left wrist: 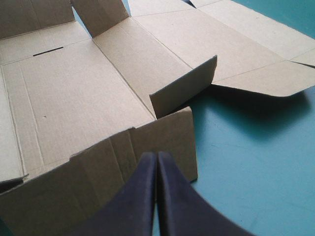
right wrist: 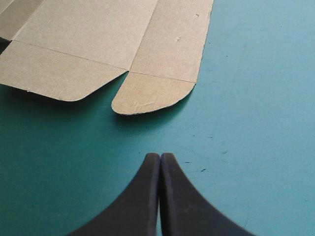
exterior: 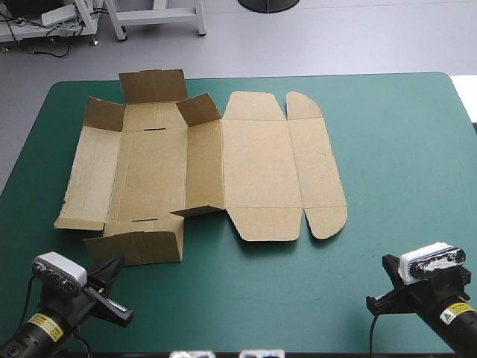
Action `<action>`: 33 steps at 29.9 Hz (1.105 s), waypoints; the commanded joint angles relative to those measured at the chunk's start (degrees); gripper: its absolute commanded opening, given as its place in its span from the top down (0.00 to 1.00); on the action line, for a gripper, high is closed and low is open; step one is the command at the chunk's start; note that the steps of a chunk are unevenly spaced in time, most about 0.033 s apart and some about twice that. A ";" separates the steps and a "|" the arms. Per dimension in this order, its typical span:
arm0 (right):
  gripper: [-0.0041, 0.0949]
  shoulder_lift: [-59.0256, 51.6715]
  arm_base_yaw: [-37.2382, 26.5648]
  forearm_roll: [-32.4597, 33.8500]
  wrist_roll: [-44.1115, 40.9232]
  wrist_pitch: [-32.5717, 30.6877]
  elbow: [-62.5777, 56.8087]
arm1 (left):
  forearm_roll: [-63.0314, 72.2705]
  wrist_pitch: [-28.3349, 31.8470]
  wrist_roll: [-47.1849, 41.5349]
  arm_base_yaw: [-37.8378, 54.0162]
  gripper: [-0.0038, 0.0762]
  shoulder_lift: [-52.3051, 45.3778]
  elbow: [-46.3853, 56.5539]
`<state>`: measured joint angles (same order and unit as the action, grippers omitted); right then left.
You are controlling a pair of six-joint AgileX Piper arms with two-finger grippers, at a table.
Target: Fold the box
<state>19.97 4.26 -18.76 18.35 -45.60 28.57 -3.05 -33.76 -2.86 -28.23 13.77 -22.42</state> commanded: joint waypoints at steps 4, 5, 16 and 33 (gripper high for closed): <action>0.98 0.60 0.07 -0.82 0.08 3.30 1.31 | 0.47 2.35 -0.19 0.08 0.96 0.51 -1.38; 0.98 0.60 0.07 -0.82 0.08 3.30 1.31 | 0.47 2.21 -0.36 0.08 0.96 0.51 -1.38; 0.98 0.60 0.07 -0.82 0.08 3.41 1.31 | 1.39 2.33 -3.40 0.08 0.96 0.51 -1.38; 0.98 0.60 0.07 -0.82 0.08 3.53 1.31 | 16.63 3.52 -4.92 0.08 0.80 5.97 -1.38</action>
<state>19.97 4.26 -18.76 18.35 -45.60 28.57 7.81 -35.29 -9.91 -28.23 16.22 -22.42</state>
